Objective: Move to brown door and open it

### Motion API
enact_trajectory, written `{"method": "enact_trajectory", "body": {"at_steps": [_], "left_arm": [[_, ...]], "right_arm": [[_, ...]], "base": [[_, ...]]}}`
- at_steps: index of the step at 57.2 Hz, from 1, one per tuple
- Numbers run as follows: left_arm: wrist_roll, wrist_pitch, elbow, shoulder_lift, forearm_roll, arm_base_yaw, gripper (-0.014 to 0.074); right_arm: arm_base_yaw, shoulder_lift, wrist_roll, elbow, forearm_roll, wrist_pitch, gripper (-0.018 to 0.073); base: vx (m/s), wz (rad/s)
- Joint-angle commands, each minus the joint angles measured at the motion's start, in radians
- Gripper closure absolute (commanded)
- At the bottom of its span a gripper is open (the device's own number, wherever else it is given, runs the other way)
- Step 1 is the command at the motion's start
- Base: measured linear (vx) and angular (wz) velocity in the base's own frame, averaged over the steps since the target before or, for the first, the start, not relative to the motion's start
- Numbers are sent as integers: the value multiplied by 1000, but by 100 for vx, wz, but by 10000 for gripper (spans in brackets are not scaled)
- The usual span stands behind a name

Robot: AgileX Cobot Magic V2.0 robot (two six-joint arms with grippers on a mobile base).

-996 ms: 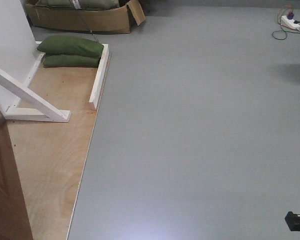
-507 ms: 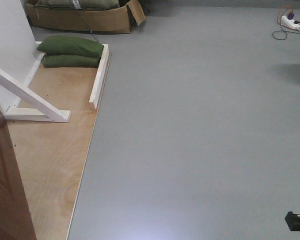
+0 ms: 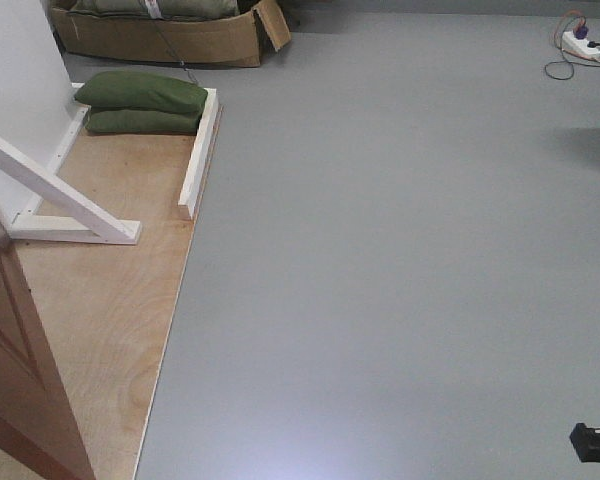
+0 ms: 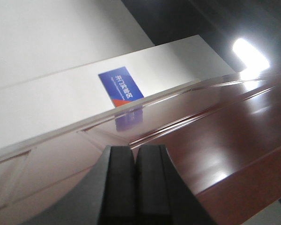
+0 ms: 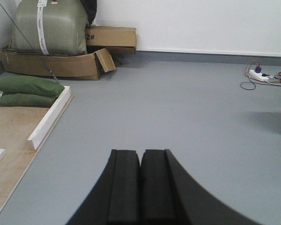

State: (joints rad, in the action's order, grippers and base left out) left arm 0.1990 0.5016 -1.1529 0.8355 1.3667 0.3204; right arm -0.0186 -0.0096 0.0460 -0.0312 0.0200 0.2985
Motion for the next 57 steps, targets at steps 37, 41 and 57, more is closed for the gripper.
{"method": "enact_trajectory", "body": {"at_steps": [37, 41, 57], "left_arm": [[154, -49, -195, 309, -102, 184, 600], [157, -135, -242, 353, -107, 190, 600], [156, -342, -273, 372, -125, 191, 600]], "right_arm": [[3, -14, 6, -5, -7, -80, 559], [3, -14, 6, -5, -7, -80, 559], [3, -14, 6, -5, -7, -80, 559]], "base": [[0, 0], [0, 0], [0, 0]]}}
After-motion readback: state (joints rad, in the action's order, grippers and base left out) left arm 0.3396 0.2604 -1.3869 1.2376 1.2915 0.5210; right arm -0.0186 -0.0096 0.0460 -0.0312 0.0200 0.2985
